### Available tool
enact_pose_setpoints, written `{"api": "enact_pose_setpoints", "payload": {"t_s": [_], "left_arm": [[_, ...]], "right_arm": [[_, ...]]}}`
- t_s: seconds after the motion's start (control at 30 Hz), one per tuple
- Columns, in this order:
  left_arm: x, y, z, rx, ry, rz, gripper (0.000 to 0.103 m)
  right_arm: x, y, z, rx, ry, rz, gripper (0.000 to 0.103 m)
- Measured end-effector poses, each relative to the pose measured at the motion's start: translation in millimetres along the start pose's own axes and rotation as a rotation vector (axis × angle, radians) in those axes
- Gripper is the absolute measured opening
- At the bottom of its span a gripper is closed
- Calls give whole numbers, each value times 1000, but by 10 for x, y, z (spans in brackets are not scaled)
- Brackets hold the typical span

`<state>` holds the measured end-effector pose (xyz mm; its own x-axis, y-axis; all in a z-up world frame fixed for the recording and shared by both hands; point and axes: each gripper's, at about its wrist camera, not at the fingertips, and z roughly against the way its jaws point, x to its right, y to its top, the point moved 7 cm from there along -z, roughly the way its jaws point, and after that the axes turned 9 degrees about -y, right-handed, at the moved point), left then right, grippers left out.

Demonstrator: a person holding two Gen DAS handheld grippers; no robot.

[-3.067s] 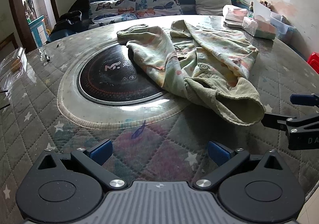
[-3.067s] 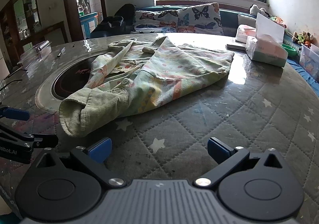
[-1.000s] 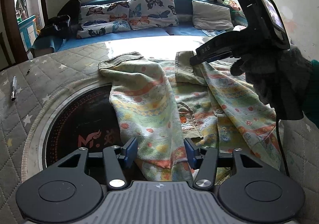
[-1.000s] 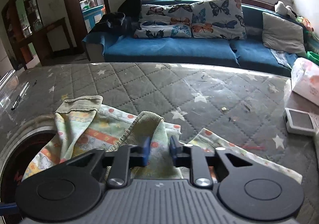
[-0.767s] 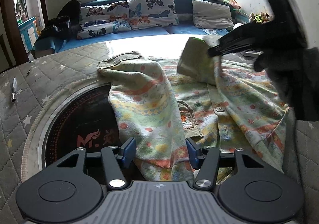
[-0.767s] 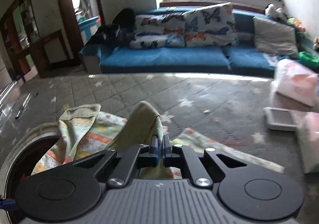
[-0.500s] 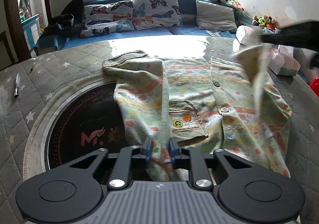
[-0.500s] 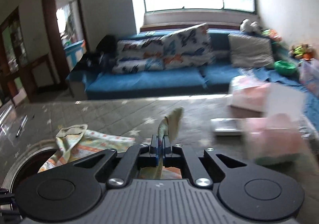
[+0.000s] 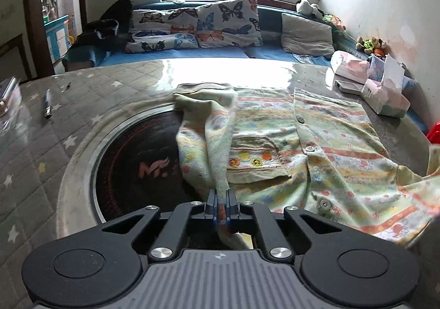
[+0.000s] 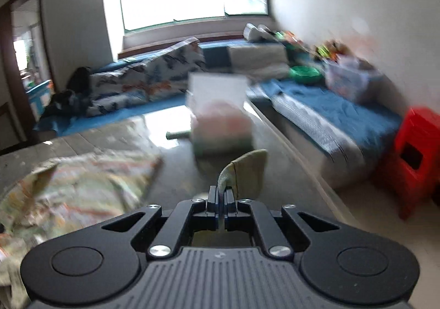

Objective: Fold clothes

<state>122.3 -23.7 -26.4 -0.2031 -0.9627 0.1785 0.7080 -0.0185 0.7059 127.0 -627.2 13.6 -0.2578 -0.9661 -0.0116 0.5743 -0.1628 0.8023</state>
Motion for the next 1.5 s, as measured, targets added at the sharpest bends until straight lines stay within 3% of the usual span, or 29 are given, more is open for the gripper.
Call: {"api": "enact_pose_setpoints", "payload": {"t_s": [0.2, 0.33, 0.47, 0.53, 0.63, 0.73, 0.8, 0.93, 1.27, 1.5], "left_arm": [[-30, -204, 162, -25, -5, 23, 5], [-74, -326, 232, -48, 0, 48, 5], [-95, -372, 238, -61, 6, 56, 6], [-94, -369, 236, -61, 11, 60, 8], [-99, -362, 250, -57, 20, 61, 11], [-95, -315, 297, -45, 36, 47, 27], [-87, -247, 339, -28, 47, 27, 46], [-35, -33, 331, 3, 51, -24, 46], [145, 658, -555, 13, 32, -110, 41], [113, 778, -950, -6, 35, -125, 36]], "right_arm": [[537, -538, -113, -119, -117, -78, 8], [789, -622, -90, -117, -187, -115, 15], [677, -480, -66, -63, -159, -79, 20], [507, -423, -154, -66, -119, -48, 29], [267, -353, -295, -75, -63, -3, 32], [151, -366, -506, -109, -57, 23, 35], [163, -378, -624, -128, -83, 26, 36], [222, -343, -669, -117, -105, 14, 37], [211, -321, -746, -93, -119, 23, 47], [188, -320, -749, -95, -119, 26, 54]]}}
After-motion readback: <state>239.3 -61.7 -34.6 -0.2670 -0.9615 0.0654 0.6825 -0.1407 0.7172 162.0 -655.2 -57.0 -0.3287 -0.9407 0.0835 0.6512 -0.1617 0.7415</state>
